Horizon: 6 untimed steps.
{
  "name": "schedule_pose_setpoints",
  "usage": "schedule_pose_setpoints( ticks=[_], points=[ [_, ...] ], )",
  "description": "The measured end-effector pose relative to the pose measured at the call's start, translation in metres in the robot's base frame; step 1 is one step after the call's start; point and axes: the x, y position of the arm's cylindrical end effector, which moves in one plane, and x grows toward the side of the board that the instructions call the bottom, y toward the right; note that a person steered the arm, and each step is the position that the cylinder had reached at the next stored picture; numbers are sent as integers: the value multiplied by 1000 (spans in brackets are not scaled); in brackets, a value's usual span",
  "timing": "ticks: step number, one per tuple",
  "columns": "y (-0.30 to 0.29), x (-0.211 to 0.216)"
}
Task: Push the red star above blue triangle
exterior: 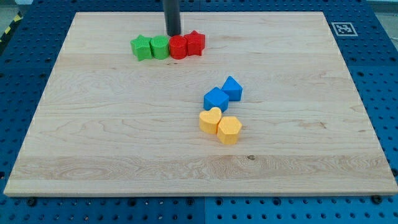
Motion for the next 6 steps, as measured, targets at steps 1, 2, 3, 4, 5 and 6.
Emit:
schedule_pose_setpoints(
  ticks=[1, 2, 3, 4, 5, 6],
  points=[
    [18, 21],
    [45, 41],
    [62, 54],
    [76, 75],
    [93, 88],
    [104, 80]
  ],
)
